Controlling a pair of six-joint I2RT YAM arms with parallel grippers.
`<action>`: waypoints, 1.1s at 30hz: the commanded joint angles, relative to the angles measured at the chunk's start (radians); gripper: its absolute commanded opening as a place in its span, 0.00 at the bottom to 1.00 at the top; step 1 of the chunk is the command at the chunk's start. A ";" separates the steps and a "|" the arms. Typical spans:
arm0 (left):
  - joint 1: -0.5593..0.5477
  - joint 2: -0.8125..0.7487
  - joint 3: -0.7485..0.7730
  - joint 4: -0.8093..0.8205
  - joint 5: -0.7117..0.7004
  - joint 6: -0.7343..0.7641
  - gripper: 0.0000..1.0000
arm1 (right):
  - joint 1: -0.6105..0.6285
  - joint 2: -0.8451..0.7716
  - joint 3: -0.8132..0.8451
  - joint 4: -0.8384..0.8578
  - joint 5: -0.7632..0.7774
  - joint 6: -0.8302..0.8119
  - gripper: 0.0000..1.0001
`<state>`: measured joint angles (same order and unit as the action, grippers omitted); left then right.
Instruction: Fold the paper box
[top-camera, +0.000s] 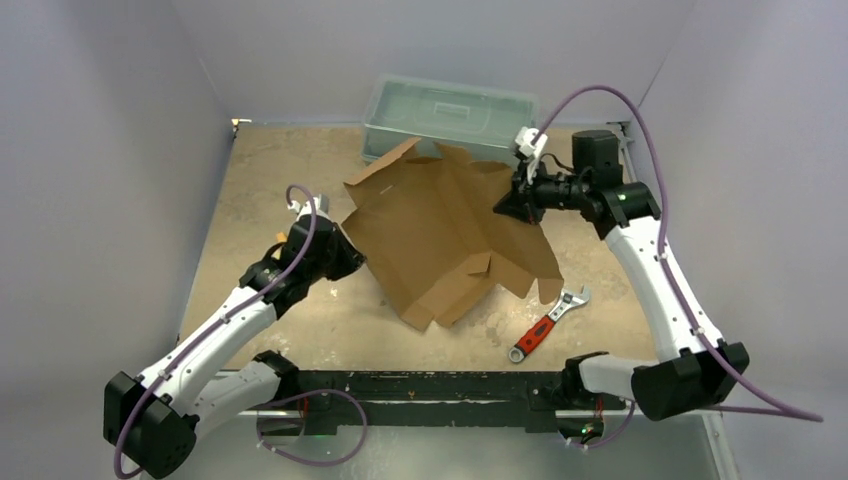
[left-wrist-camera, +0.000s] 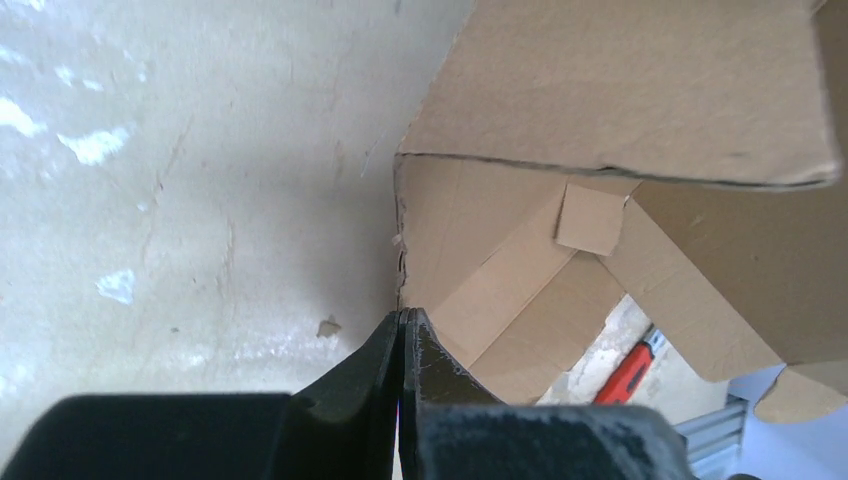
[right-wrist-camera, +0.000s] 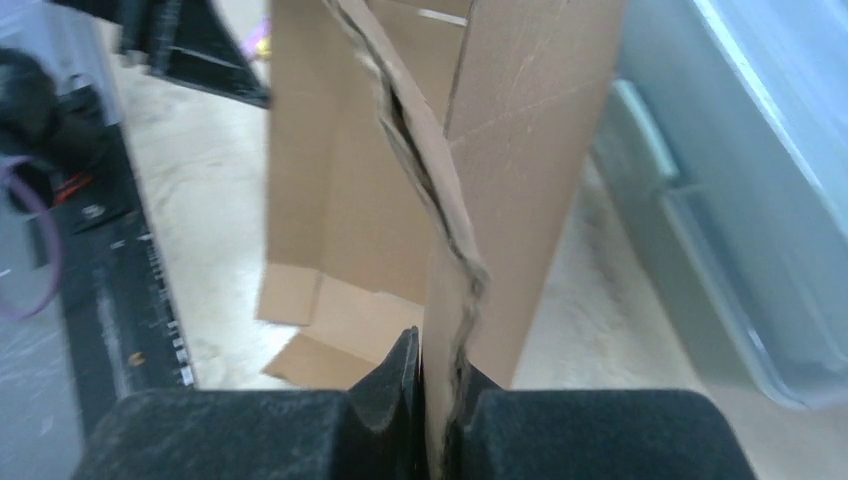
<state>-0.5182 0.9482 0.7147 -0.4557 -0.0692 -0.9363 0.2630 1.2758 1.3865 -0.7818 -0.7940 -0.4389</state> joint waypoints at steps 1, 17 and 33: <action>0.004 0.006 0.077 0.025 -0.061 0.150 0.00 | -0.053 -0.051 -0.113 0.130 0.081 0.090 0.13; 0.005 -0.017 0.087 0.035 -0.026 0.209 0.00 | -0.164 -0.124 -0.340 0.404 0.135 0.219 0.32; 0.004 -0.020 0.097 0.035 -0.004 0.215 0.00 | -0.235 -0.143 -0.388 0.517 -0.124 0.199 0.59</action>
<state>-0.5175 0.9440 0.7753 -0.4500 -0.0834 -0.7395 0.0315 1.1362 1.0035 -0.3210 -0.8204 -0.2096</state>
